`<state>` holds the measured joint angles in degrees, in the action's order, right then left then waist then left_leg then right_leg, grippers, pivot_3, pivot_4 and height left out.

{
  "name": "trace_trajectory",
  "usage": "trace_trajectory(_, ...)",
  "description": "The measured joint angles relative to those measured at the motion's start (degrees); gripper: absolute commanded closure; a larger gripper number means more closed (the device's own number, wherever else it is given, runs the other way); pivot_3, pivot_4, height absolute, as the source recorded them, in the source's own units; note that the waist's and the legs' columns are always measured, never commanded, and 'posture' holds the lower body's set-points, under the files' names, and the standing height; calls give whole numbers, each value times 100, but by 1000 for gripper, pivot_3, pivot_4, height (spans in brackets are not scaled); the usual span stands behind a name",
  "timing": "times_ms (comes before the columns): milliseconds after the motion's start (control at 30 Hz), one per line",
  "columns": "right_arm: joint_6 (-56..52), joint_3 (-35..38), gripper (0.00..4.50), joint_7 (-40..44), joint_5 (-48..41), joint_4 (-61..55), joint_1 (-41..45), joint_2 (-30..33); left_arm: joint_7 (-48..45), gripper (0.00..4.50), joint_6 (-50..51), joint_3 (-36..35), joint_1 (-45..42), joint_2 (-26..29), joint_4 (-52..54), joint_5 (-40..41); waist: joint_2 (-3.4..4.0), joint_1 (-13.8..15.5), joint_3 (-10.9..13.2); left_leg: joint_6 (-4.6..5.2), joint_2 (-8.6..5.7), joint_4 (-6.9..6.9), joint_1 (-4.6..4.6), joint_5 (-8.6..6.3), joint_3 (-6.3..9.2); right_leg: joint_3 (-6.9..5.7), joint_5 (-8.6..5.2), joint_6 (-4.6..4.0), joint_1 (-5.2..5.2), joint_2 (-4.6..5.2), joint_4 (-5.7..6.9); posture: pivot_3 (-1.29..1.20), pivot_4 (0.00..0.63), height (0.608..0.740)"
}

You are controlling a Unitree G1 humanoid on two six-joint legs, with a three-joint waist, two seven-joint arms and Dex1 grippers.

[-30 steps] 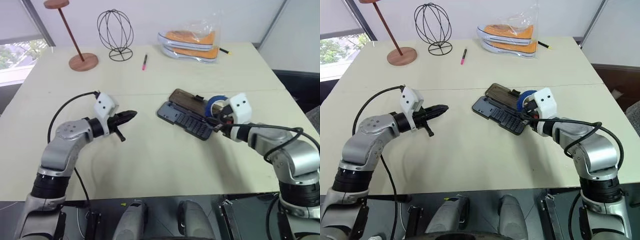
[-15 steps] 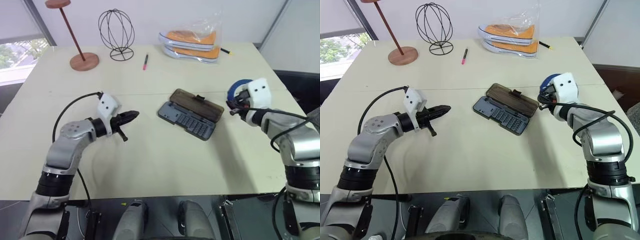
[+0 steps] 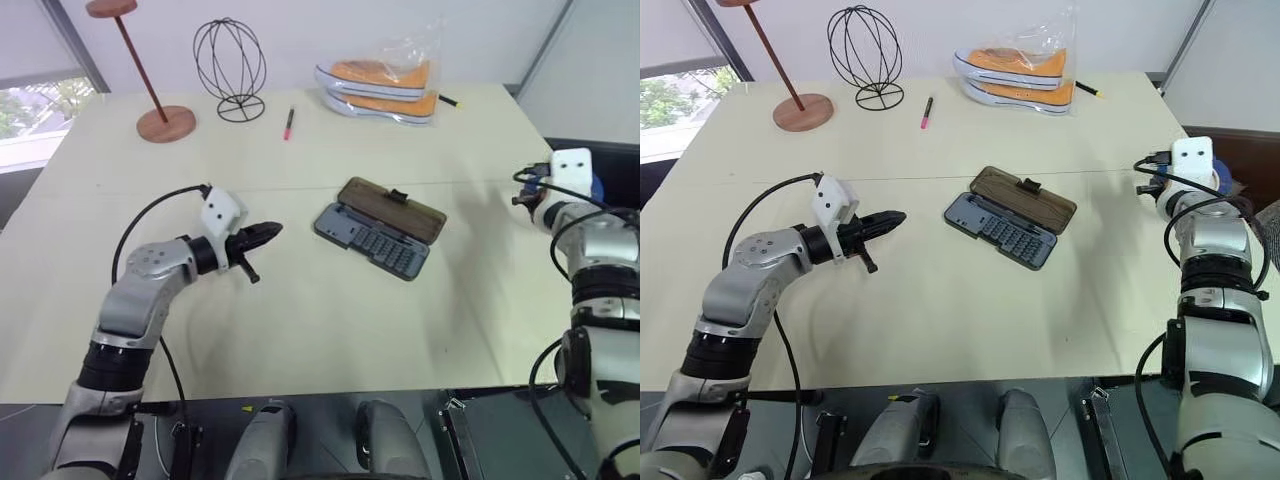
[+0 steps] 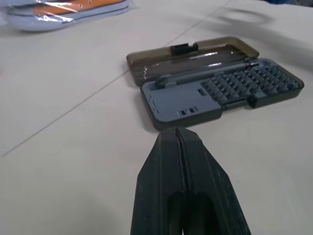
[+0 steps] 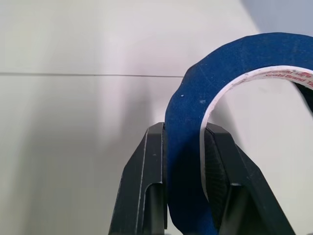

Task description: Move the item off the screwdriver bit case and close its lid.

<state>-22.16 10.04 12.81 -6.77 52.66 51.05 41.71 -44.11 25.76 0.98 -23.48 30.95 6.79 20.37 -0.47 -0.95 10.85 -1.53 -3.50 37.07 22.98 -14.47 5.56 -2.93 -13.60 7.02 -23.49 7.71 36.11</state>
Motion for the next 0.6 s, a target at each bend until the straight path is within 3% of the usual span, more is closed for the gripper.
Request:
trace_trajectory(233, 123, 11, 4030, -35, 39, 439, 6, -14, 67, 4500, 2, 1, 36, 2, 70, 0, 1, -13, 0, 0, 1, 0, -3, 0, -7, 6, 0, 0, -1, -1, 2, 0, 150, 740)
trace_trajectory(500, 44, 45, 40, 142, 29, 428, -7, -19, 71, 4500, 3, 3, 36, 2, 70, -43, 1, -7, 0, 1, 1, -1, -7, 0, -17, 14, 1, 0, 0, -1, 3, 0, 150, 740)
trace_trajectory(600, -37, 45, 40, 172, 31, 366, -50, -20, 59, 4500, 3, 4, 35, 2, 69, -69, 1, -6, 0, 1, 1, -1, -8, -1, -18, 15, 1, 0, 0, -1, 3, 0, 150, 740)
